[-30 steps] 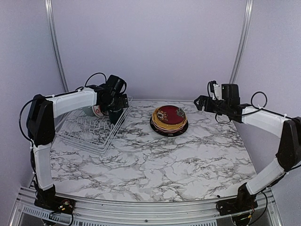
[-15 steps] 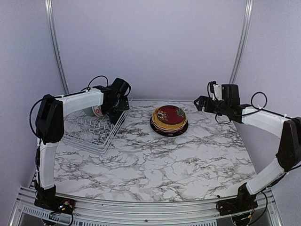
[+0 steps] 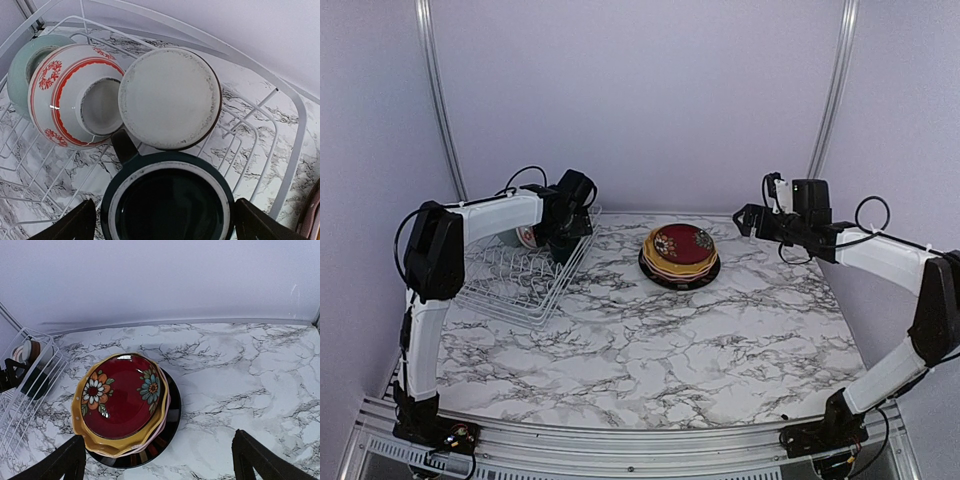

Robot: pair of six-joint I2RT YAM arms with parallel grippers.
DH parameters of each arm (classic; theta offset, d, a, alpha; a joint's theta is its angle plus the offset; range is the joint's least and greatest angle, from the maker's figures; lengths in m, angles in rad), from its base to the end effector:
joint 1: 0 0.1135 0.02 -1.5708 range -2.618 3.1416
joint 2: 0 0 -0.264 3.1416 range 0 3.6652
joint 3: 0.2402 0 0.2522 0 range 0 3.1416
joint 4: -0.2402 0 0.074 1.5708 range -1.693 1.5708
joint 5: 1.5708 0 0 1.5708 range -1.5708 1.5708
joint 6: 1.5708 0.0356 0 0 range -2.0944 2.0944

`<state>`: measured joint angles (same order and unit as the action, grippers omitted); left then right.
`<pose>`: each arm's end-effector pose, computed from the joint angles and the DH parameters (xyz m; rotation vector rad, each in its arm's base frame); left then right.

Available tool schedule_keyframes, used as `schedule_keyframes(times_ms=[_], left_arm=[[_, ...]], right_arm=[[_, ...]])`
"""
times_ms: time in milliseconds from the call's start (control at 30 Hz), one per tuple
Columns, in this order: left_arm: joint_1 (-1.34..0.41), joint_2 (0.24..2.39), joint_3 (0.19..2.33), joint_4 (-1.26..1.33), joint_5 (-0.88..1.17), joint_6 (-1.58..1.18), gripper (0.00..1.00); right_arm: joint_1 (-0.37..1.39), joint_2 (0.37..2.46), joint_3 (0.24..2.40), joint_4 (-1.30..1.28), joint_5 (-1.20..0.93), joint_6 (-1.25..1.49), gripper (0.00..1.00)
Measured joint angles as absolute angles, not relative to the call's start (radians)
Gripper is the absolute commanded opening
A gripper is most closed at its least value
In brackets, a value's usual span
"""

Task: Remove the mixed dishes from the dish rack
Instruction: Grab the cup from the dish rack.

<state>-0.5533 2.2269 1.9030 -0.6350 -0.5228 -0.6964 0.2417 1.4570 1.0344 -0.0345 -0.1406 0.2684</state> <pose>0.4284 -0.2437 0.2158 -0.3664 2.3319 0.0757 0.3251 0.0853 0.2818 -0.0626 2.0534 0.4622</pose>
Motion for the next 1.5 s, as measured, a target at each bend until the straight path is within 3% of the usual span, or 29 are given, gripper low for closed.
schedule_keyframes(times_ms=[567,733,1067,1500], left_arm=[[-0.511,2.231,1.899,-0.625,-0.411,-0.699,0.99],[-0.506,2.231,1.891,-0.611,-0.4,-0.69,0.92],[-0.506,2.206,1.848,-0.593,-0.412,-0.665,0.7],[-0.506,2.09,1.701,-0.595,-0.383,-0.599,0.6]], right_arm=[[0.239,1.454,1.023,-0.034,-0.141,0.268,0.98],[0.239,1.454,1.023,-0.034,-0.141,0.268,0.98],[0.239,1.454,1.023,-0.035,-0.152,0.269,0.98],[0.239,1.454,1.023,-0.03,-0.194,0.27,0.99]])
